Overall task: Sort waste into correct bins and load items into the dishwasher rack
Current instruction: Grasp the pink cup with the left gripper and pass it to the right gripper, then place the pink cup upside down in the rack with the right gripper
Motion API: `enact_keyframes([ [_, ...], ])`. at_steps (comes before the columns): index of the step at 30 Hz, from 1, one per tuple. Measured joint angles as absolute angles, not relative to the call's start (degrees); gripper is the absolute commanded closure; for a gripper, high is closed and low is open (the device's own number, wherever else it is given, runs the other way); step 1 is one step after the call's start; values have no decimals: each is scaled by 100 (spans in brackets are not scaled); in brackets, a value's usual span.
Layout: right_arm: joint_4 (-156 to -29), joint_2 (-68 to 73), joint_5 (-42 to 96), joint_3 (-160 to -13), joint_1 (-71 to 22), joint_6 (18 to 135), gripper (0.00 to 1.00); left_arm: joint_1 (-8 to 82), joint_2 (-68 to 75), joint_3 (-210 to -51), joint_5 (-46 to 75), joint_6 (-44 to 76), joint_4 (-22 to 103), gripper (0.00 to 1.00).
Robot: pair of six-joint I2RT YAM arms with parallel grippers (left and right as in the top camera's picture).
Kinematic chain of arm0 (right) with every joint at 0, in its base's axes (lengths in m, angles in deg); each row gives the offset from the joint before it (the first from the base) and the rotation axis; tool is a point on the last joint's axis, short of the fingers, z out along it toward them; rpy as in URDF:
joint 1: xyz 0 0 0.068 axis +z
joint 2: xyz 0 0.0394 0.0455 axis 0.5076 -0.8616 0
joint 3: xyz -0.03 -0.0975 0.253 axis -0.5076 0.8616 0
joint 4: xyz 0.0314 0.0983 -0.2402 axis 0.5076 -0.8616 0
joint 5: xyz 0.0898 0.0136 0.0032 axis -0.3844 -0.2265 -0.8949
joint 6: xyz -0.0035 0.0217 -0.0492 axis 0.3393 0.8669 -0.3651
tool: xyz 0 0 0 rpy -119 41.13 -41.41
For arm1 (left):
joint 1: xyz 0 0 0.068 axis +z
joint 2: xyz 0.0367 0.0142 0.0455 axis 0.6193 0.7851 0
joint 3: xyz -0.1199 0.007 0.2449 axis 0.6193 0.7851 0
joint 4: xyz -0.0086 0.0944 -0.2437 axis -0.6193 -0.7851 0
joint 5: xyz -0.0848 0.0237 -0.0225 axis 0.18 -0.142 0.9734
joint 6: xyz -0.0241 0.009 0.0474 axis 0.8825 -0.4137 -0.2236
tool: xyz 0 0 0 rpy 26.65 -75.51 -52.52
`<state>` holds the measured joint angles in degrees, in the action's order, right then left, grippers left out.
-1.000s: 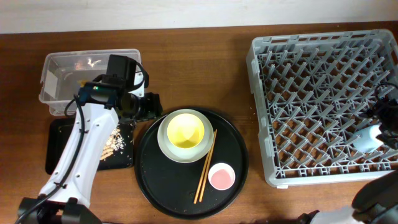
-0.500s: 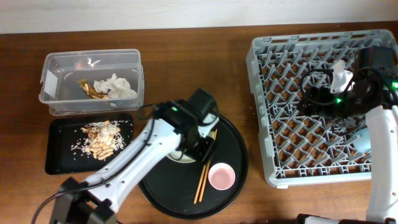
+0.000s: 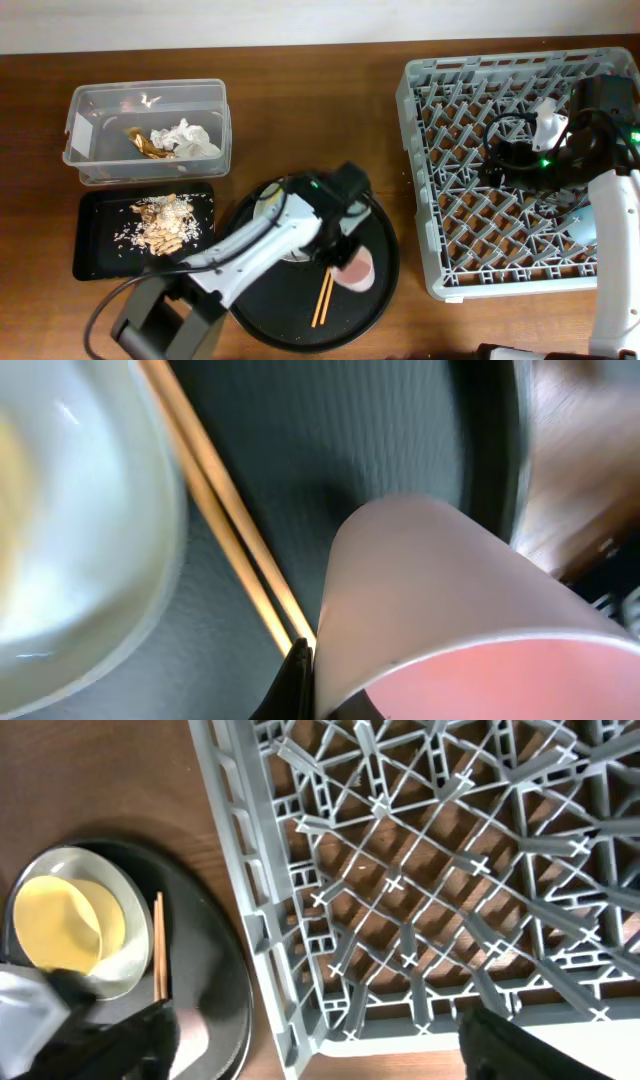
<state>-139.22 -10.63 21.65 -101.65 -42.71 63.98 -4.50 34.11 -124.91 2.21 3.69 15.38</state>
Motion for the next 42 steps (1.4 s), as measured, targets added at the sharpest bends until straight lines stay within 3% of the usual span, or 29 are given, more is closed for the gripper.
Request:
enact_keyframes([
  [5, -13861, -1087, 1878, -10165, -4271, 6124, 7, 1074, 2520, -13243, 809, 566, 2200, 100],
  [9, -13813, -1303, -314, -9947, -4256, 4710, 7, 2304, 2583, -13280, 3428, 712, 3439, 100],
  [13, -13540, -1430, -2926, -9116, -4243, 3084, 6, 2361, 2942, -13284, 5373, 738, 3760, 100],
  [17, -13325, -1434, -3829, -8889, -4210, 2708, 5, 1979, 3073, -13282, 6162, 775, 4003, 100],
  [27, -13140, -1441, -4198, -8882, -3720, 2518, 6, 1767, 3071, -13284, 6525, 821, 4265, 100],
  [42, -13076, -1546, -3322, -8852, -3707, 2507, 6, 1784, 3014, -13284, 5279, 1512, 4134, 100],
])
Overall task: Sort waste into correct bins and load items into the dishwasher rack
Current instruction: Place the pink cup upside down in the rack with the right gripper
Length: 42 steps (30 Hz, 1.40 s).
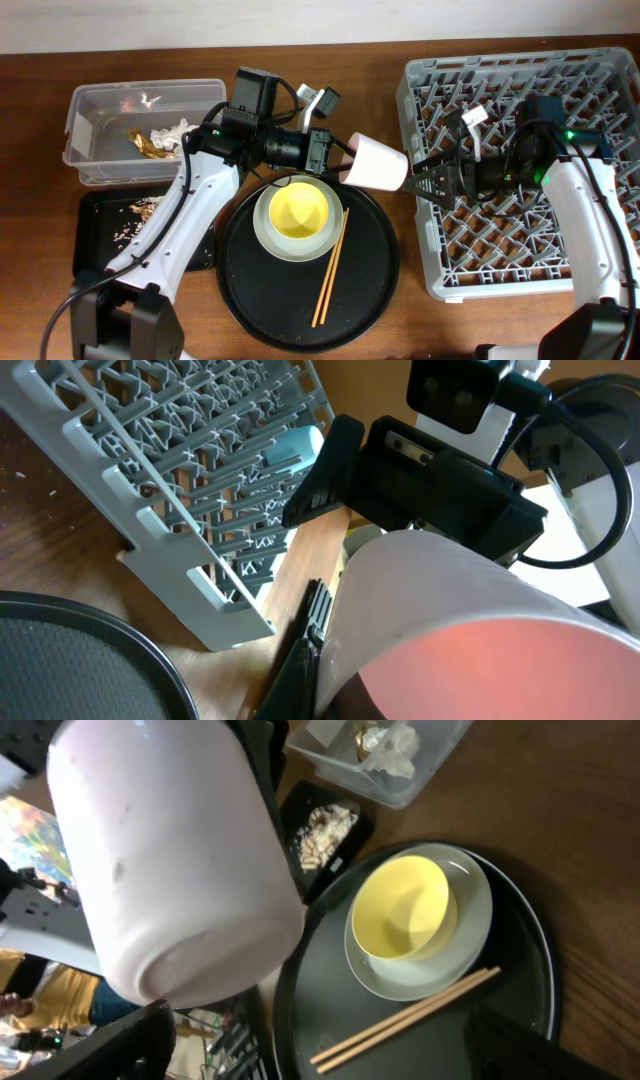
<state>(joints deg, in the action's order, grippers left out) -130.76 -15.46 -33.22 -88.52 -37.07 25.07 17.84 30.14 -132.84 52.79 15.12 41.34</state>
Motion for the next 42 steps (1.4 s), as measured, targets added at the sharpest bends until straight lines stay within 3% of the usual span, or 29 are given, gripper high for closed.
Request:
enact_keyframes([
  [3, -13168, -1524, -3332, -8852, -3368, 2540, 6, 1911, 3092, -13284, 4488, 1602, 4134, 100],
  [7, -13153, -1524, -3155, -8852, -3368, 2590, 4, 1966, 3092, -13284, 4422, 1619, 4136, 100],
  [14, -12508, -1524, -3365, -8852, -3368, 2608, 3, 1937, 3092, -13284, 5889, 1674, 4436, 100],
  [21, -12180, -1524, -4701, -8852, -3366, 2618, 2, 1841, 3092, -13284, 6011, 1700, 4438, 100],
  [25, -12147, -1524, -4965, -8852, -3309, 2618, 7, 1804, 3092, -13284, 6020, 1700, 4438, 100],
  [28, -12112, -1524, -5015, -8852, -3128, 2638, 20, 1736, 3092, -13284, 6031, 1700, 4438, 100],
  [29, -12071, -1524, -5013, -8852, -3069, 2623, 28, 1723, 3092, -13284, 6031, 1700, 4438, 100],
  [36, -12053, -1524, -5005, -8852, -3051, 2640, 37, 1721, 3092, -13284, 6145, 1698, 4438, 100],
  [38, -12053, -1524, -5007, -8852, -3051, 2653, 39, 1721, 3092, -13284, 6160, 1689, 4438, 59],
  [42, -12357, -1524, -4305, -8852, -3049, 2632, 45, 1721, 3092, -13299, 5279, 1554, 3955, 45],
])
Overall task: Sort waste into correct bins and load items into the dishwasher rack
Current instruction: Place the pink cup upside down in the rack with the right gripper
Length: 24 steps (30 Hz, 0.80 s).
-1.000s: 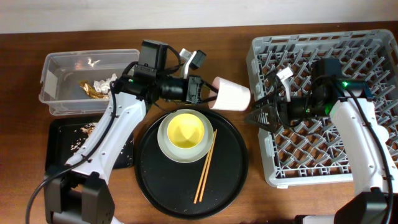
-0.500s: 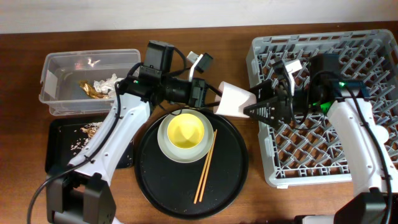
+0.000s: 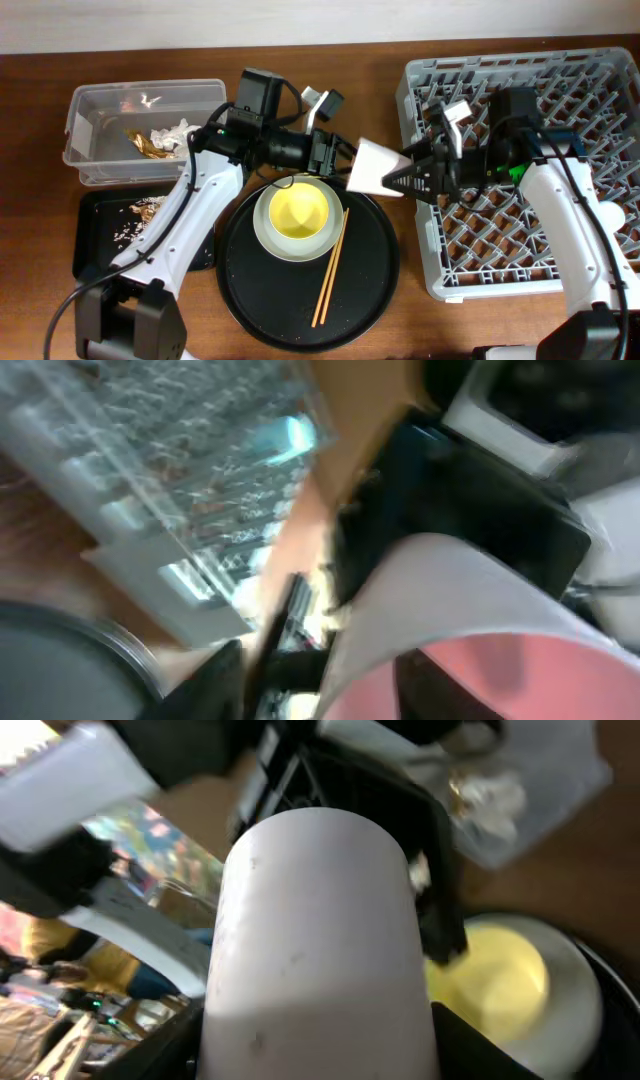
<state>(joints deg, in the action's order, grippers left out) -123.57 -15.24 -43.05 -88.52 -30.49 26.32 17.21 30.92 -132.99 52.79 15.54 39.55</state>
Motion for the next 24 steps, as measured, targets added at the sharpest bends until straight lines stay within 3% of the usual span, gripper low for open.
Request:
enact_keyframes([
  [6, -12759, -1524, -1523, -8926, -3449, 3773, 46, 2213, 3097, -13310, 2280, 1022, 1732, 44],
  [11, -13207, -1524, 621, -9879, -4466, 5141, 46, 2914, 2848, -13302, 431, 874, 1085, 43],
  [17, -13304, -1531, 3450, -10231, -5467, 6701, 45, 3294, 2522, -13302, 20, 815, 1065, 42],
  [22, -13323, -2064, 3915, -10240, -5626, 7010, 36, 3294, 2522, -13302, 16, 808, 1068, 42],
  [24, -13393, -2337, 3904, -10237, -5626, 7029, 32, 3294, 2522, -13302, 16, 806, 1070, 37],
])
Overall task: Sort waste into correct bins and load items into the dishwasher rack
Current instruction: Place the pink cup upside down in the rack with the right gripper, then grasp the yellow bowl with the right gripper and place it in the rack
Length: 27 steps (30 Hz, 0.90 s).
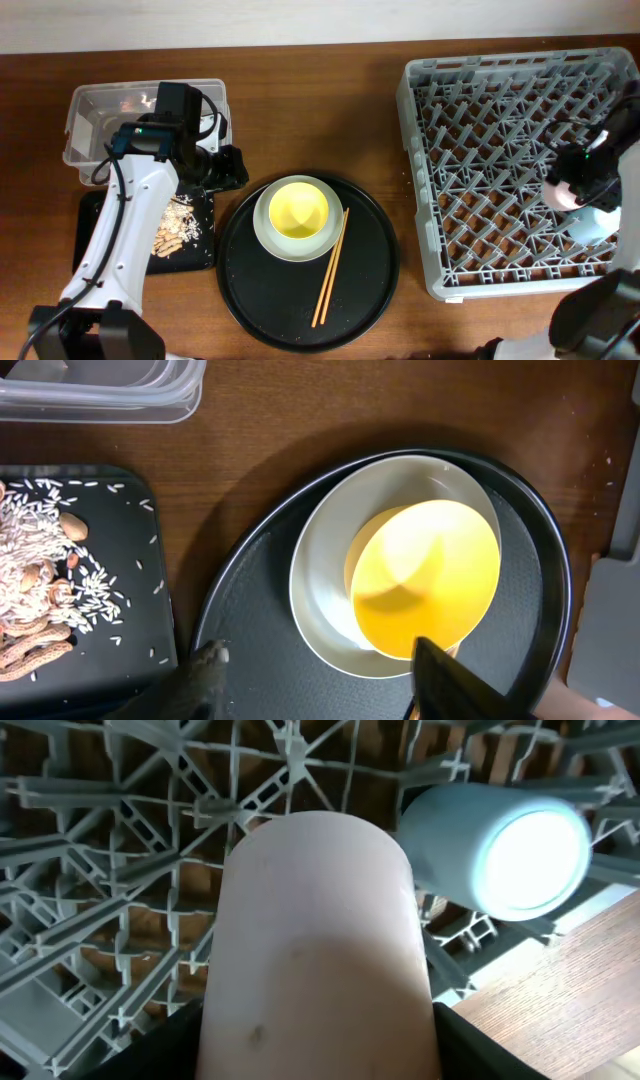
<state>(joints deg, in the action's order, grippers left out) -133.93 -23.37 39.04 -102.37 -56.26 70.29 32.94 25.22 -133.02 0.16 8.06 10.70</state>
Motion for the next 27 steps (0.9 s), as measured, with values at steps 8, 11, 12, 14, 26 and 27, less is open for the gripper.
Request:
enact_keyframes([
  [8, -13411, -2584, 3542, -10235, -5626, 7025, 9, 3294, 2522, -13302, 16, 791, 1068, 36],
  [11, -13470, -2586, 3340, -10235, -5626, 7025, 9, 3294, 2522, -13302, 18, 791, 1057, 36],
  [12, -13513, -2586, 3144, -10235, -5626, 6981, 10, 3294, 2522, -13302, 18, 791, 1037, 36],
  [14, -13594, -2586, 2836, -10235, -5624, 6881, 10, 3292, 2522, -13302, 18, 791, 998, 36],
  [26, -13833, -2484, 2064, -10231, -3329, 6487, 15, 2678, 2522, -13302, -89, 789, 827, 36],
  [27, -13806, -2433, 2064, -10226, -3132, 6492, 15, 2663, 2522, -13302, -106, 791, 825, 36],
])
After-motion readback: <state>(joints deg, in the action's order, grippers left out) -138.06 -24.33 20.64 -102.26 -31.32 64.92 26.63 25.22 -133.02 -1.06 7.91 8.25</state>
